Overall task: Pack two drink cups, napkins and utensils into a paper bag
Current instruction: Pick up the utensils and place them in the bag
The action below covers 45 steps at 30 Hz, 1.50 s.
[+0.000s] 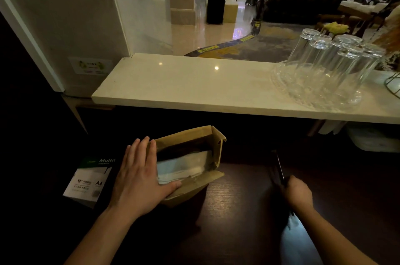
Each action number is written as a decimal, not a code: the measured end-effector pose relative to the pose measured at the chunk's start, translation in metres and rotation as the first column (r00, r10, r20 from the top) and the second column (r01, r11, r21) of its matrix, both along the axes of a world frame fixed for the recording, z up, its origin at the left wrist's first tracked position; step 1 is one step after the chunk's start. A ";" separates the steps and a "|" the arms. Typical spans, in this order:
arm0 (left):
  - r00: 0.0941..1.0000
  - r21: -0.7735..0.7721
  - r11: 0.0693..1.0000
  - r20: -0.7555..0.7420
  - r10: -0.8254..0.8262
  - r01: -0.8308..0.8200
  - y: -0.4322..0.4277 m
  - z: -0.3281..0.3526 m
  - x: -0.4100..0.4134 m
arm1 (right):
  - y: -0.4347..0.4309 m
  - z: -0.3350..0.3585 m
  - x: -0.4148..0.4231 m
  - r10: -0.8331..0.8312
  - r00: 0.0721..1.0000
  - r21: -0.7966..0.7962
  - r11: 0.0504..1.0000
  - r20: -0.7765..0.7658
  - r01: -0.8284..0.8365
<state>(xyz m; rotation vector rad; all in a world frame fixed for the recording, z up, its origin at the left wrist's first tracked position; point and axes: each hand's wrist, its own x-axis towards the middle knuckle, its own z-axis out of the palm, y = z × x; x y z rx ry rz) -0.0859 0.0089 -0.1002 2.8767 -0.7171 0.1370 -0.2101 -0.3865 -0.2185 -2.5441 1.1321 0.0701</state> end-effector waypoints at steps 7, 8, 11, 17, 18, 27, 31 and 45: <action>1.000 -0.015 1.000 0.005 0.005 -0.005 0.001 -0.001 0.000 | 0.024 0.017 -0.004 -0.231 0.906 0.444 0.894 0.354 0.055; 1.000 -0.015 1.000 0.005 0.007 -0.007 0.001 -0.001 0.001 | 0.027 0.023 -0.005 -0.234 0.891 0.477 0.879 0.388 0.024; 1.000 -0.033 0.999 -0.006 0.017 -0.017 0.000 -0.002 0.001 | 0.037 0.044 -0.002 -0.225 0.841 0.533 0.842 0.492 -0.087; 1.000 -0.034 0.999 0.001 0.026 -0.026 0.000 -0.002 0.003 | 0.054 0.094 0.018 -0.125 0.746 0.503 0.808 0.655 -0.306; 1.000 -0.036 0.999 0.002 0.028 -0.028 0.000 -0.003 0.003 | 0.058 0.102 0.021 -0.102 0.730 0.488 0.803 0.676 -0.340; 0.999 -0.126 0.992 -0.038 0.015 -0.020 0.004 -0.001 0.001 | 0.108 0.192 0.055 0.131 0.514 0.245 0.763 0.848 -0.599; 0.998 -0.195 0.981 -0.070 -0.003 -0.011 0.007 -0.001 0.004 | 0.150 0.218 0.072 0.279 0.443 0.222 0.574 0.852 -0.788; 0.984 -0.259 0.965 -0.161 -0.069 0.025 0.038 -0.019 0.024 | 0.201 0.174 0.132 0.905 0.418 0.004 0.419 0.077 -0.908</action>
